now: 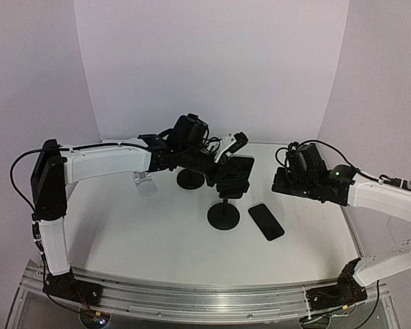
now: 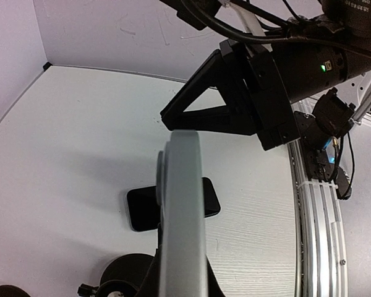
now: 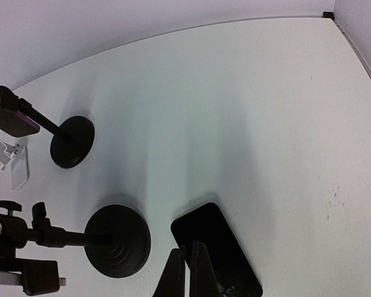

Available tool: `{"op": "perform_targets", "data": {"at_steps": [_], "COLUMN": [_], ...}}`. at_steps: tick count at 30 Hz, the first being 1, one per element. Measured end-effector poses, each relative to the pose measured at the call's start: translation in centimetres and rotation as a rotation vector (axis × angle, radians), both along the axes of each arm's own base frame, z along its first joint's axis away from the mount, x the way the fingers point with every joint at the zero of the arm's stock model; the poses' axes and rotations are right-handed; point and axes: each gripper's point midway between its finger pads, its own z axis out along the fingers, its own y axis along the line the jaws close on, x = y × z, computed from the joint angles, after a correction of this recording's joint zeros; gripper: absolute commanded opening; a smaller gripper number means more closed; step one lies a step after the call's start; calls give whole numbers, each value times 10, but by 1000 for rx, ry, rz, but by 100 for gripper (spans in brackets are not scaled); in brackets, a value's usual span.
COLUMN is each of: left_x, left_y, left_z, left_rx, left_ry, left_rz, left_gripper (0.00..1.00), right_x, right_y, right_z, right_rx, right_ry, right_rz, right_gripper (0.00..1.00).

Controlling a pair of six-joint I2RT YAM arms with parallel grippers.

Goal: Place the phone on the phone stand

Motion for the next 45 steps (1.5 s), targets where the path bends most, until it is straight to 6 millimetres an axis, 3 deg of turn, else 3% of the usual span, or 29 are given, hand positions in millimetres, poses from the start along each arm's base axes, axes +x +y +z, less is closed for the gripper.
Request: {"op": "perform_targets", "data": {"at_steps": [14,29,34,42,45], "left_x": [1,-3,-1,4,2], "left_y": [4,6,7,7,8], "left_z": [2,2,2,-4,-6], "left_rx": [-128,-197,-214,-181,-174], "left_ry": [-56,-102,-100,-81,-83], "left_rz": [-85,-171,-200,-245,-260], "left_gripper": [0,0,19,24,32], "right_x": [-3,-5,-7,-7,-8], "right_y": [9,36,47,56,59], "right_z": [2,10,1,6,7], "right_rx": [17,63,58,64,66], "right_ry": [-5,-29,-4,-28,-31], "right_rz": [66,217,282,340,357], "right_gripper": [0,1,11,16,18]}}
